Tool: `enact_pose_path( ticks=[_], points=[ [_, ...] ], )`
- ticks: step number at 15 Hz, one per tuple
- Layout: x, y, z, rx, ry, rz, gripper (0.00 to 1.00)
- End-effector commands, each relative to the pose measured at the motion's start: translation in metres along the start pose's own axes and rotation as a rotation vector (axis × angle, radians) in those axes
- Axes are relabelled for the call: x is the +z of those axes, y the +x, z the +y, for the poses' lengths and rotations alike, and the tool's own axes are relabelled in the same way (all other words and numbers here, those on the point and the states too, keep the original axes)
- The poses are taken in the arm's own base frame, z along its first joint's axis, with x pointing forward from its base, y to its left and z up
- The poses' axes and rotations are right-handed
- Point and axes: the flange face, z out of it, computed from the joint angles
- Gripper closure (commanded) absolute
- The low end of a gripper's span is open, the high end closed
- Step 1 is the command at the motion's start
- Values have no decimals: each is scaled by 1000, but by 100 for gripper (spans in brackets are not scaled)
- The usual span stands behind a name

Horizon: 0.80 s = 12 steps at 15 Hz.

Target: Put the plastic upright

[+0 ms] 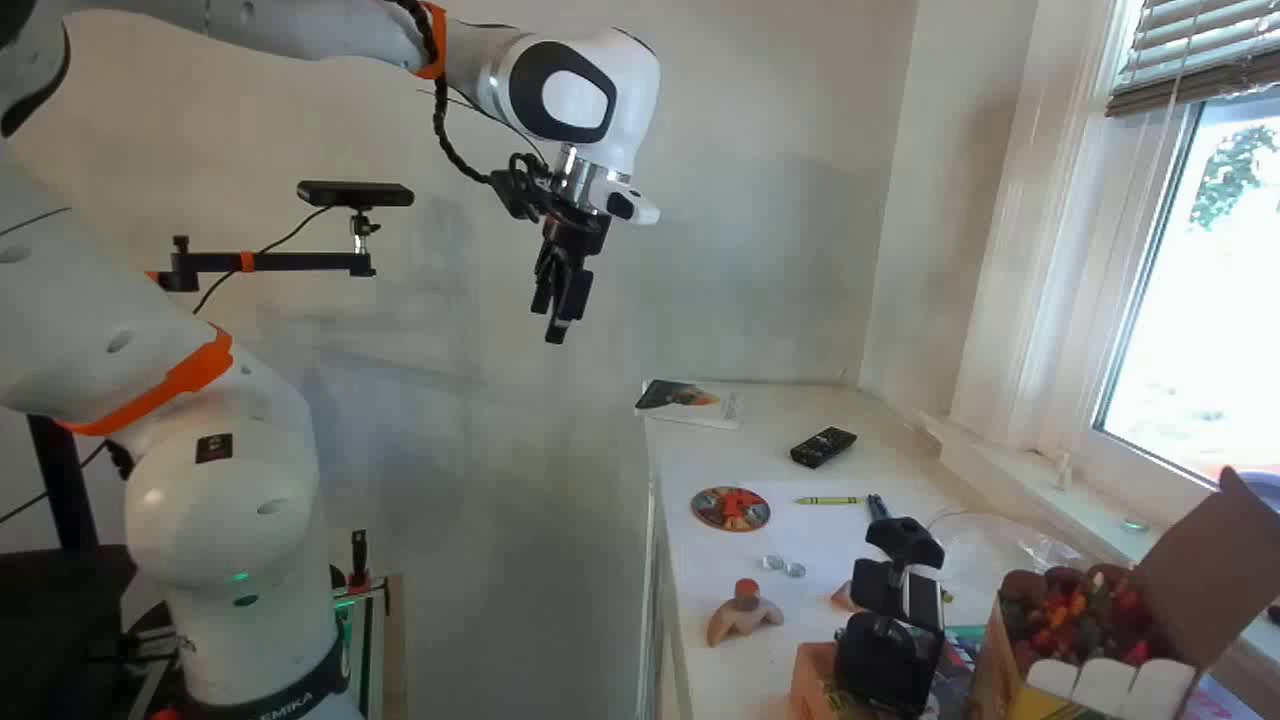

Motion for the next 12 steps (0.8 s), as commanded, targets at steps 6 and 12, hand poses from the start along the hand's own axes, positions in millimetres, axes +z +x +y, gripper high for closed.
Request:
enact_pose_path(
  ticks=[6, 12],
  points=[
    [-1, 0, 0, 0, 0, -1, 0],
    [-13, 20, 44, 103, -208, 104, 0]
  ],
)
